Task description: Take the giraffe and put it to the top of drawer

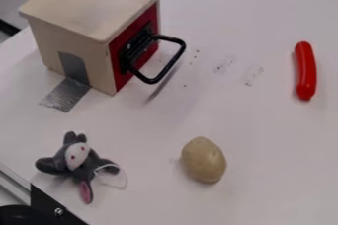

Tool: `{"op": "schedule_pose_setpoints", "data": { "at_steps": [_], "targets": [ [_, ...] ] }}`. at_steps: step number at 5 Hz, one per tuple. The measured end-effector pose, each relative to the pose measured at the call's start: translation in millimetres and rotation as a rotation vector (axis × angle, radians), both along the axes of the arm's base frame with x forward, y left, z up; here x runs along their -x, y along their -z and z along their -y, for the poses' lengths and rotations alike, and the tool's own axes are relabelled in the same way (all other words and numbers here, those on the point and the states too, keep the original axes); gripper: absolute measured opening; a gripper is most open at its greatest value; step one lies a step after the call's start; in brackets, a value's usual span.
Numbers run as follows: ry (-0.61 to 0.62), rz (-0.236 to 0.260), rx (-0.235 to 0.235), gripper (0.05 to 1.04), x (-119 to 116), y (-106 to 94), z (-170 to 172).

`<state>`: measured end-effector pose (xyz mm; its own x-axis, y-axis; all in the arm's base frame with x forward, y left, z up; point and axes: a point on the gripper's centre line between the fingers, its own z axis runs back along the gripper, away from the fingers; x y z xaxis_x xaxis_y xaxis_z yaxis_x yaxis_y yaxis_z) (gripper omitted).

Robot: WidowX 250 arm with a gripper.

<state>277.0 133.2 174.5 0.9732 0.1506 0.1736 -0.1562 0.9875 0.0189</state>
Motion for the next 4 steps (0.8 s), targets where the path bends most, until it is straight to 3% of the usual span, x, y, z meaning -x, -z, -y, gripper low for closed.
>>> {"op": "schedule_pose_setpoints", "data": {
  "at_steps": [1, 2, 3, 4],
  "targets": [
    [-0.043, -0.047, -0.003, 0.499, 3, 18.2, -20],
    [-0.053, -0.097, -0.008, 0.585, 4, 36.8, -32],
    [-0.056, -0.116, -0.013, 0.883, 4, 42.5, -37],
    [-0.057, -0.119, -0.013, 1.002, 5, 42.3, -37]
  ]
}}
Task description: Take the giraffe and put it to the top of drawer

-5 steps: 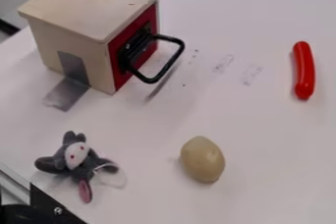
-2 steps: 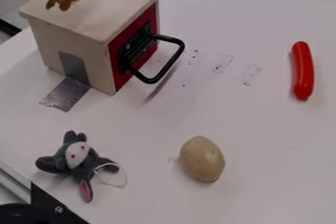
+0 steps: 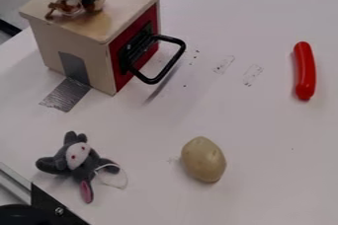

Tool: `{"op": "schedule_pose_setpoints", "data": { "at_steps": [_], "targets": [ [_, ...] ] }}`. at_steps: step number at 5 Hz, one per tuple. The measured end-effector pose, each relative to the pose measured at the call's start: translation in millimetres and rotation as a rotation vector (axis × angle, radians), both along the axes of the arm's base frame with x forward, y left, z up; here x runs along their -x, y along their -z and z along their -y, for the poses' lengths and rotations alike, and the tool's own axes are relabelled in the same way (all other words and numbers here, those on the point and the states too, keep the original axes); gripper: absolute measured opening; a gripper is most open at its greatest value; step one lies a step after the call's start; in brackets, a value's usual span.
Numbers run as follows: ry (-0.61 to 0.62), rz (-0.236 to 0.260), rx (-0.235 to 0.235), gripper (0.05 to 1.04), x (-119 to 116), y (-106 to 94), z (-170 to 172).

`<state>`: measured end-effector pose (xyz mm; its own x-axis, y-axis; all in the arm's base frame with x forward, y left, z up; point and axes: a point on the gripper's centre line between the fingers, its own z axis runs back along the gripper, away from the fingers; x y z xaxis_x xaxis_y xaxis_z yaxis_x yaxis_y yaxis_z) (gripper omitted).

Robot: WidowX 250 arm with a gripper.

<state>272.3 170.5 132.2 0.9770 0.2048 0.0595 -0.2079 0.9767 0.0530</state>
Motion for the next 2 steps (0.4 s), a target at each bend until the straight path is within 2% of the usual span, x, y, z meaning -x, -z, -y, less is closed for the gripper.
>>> {"op": "schedule_pose_setpoints", "data": {
  "at_steps": [1, 2],
  "targets": [
    [-0.005, 0.014, 0.026, 0.998, -4, -13.2, 3],
    [0.011, 0.063, 0.056, 0.999, -4, -47.0, 11]
  ]
}}
